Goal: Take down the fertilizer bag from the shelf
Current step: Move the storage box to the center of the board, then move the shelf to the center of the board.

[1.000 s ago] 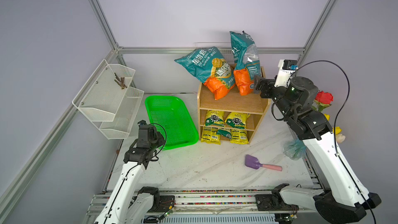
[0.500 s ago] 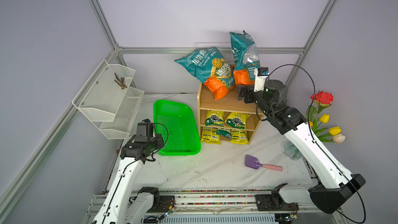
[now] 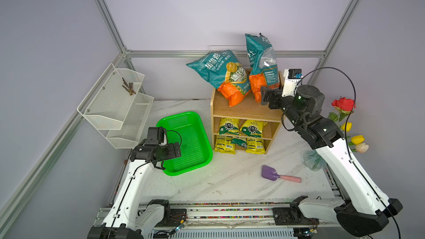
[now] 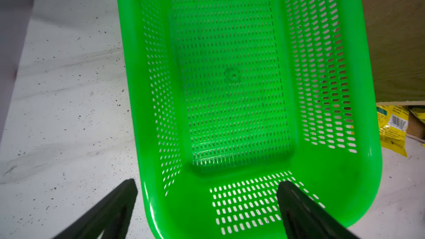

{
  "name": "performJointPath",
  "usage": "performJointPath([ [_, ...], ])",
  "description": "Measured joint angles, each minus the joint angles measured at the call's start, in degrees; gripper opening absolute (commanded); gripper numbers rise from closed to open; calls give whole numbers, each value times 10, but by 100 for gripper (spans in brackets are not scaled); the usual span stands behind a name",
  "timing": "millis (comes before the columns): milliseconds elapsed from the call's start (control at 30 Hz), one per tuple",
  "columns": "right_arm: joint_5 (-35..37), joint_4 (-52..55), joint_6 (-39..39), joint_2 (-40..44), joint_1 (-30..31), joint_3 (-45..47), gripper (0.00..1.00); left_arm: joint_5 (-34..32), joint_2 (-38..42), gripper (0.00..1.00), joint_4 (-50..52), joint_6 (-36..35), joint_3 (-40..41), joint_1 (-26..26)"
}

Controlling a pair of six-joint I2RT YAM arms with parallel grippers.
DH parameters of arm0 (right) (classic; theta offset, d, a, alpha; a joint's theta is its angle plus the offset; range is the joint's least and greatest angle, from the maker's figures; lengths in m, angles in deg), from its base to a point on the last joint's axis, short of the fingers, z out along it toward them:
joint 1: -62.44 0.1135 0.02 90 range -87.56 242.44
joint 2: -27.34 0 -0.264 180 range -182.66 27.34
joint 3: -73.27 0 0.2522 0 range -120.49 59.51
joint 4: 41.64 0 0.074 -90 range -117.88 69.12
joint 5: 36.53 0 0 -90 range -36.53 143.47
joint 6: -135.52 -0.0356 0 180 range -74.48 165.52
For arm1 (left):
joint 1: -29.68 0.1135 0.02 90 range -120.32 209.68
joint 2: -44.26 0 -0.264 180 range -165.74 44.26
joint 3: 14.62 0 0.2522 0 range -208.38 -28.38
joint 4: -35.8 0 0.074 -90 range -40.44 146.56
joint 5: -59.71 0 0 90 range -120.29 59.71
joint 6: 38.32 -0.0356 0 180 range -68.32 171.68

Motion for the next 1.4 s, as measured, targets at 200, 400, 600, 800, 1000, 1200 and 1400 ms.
performJointPath([
  [200,76,68,-12,41,0,-3,99,-60,29,100,23,0,-69,0],
  [400,108,132,-39,55,-7,44,98,29,39,100,-30,33,-104,-5],
  [600,83,145,-57,27,-58,61,79,132,0,100,-172,104,-103,-86],
  [800,50,115,-66,1,-89,83,31,159,-80,100,-242,130,-104,-163],
  [1000,44,83,-54,9,-85,104,12,169,-132,100,-292,147,-104,-229],
  [1200,58,32,-40,34,-83,148,0,175,-192,100,-330,161,-105,-253],
  [1400,77,14,-34,57,-76,174,0,179,-282,98,-339,161,-151,-261],
])
